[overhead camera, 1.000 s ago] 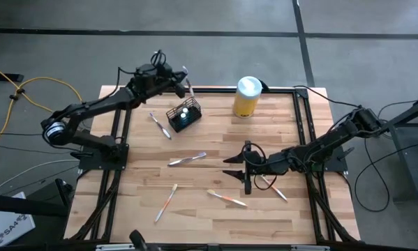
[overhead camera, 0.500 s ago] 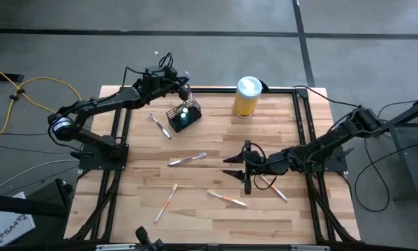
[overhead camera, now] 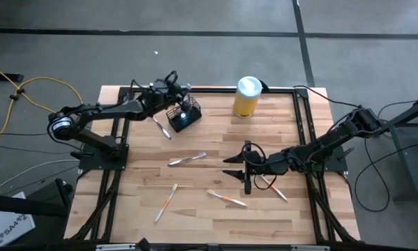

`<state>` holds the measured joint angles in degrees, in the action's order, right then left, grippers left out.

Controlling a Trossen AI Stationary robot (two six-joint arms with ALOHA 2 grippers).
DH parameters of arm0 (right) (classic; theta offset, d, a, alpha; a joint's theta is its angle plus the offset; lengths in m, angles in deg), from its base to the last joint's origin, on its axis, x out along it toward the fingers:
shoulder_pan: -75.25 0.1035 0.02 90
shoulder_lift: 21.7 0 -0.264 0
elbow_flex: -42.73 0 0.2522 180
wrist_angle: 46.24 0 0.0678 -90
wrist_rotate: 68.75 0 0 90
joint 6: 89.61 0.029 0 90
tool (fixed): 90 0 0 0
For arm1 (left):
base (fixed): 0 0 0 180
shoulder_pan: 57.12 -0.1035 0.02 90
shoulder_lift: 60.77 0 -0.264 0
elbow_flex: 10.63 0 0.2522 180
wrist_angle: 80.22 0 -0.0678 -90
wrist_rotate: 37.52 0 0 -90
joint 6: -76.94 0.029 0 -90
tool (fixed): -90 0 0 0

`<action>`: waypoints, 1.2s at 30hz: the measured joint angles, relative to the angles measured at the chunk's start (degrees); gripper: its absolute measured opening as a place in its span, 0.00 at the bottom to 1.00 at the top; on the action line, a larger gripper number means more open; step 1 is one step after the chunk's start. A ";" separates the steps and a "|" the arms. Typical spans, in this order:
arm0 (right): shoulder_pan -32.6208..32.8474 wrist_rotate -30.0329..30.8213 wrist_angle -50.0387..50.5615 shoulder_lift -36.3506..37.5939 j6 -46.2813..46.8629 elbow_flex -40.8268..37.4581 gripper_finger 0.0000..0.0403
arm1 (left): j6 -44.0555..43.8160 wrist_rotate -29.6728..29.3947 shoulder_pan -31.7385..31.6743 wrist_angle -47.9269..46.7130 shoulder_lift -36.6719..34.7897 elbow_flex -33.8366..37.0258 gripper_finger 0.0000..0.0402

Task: Pick & Place toothbrushing station
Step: Put the top right purple toothbrush into the right section of the wire organizer

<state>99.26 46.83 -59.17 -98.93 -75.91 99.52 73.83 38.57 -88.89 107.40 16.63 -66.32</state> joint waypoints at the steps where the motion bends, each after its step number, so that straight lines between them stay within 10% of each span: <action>1: 0.00 0.00 0.00 0.00 0.00 0.00 0.41 | -0.17 0.00 0.16 1.09 0.00 0.66 0.01; 36: 0.00 -0.20 -0.85 0.00 0.20 0.04 0.41 | 1.96 2.86 0.17 19.79 7.65 7.80 0.03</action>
<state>99.26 46.64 -60.03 -98.93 -75.72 99.56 75.78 41.43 -88.71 127.20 24.28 -58.52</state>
